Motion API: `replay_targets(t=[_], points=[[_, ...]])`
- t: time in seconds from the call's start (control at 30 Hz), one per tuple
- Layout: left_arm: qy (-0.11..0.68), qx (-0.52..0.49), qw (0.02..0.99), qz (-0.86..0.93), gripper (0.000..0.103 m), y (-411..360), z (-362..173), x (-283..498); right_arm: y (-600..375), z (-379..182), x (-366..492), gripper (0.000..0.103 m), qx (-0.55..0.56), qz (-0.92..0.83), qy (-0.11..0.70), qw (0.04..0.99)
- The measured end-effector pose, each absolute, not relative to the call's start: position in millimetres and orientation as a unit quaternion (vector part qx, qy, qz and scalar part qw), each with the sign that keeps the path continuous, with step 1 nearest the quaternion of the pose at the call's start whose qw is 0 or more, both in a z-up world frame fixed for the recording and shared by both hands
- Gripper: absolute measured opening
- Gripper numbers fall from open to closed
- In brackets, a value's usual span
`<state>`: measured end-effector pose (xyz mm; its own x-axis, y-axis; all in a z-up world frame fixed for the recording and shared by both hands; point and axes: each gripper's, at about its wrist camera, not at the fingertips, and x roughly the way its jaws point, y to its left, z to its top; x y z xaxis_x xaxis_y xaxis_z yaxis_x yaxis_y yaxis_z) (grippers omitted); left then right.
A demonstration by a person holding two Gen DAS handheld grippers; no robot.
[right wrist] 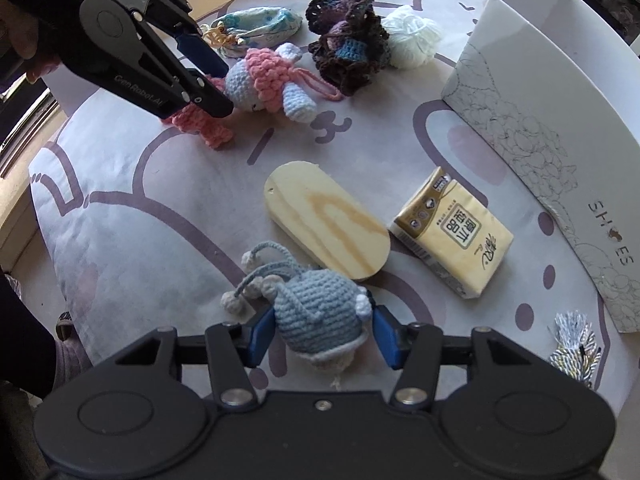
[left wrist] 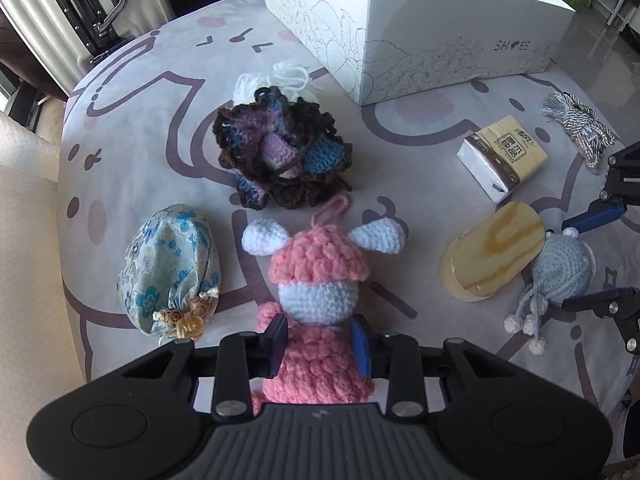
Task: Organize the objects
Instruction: 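Close the left tool on the pink bunny while the right tool grasps the grey mouse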
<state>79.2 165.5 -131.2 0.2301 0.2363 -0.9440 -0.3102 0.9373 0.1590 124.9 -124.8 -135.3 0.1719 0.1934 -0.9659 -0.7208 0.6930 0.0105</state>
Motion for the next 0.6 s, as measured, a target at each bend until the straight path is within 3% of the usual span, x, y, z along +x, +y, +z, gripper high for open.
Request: replay_targets(t=[0.6], points=[[0.601, -0.057, 0.772, 0.199, 0.034, 172.9, -146.9, 85.1, -132.6, -144.4, 138.0, 0.052, -0.201, 0.342, 0.579, 0.713]])
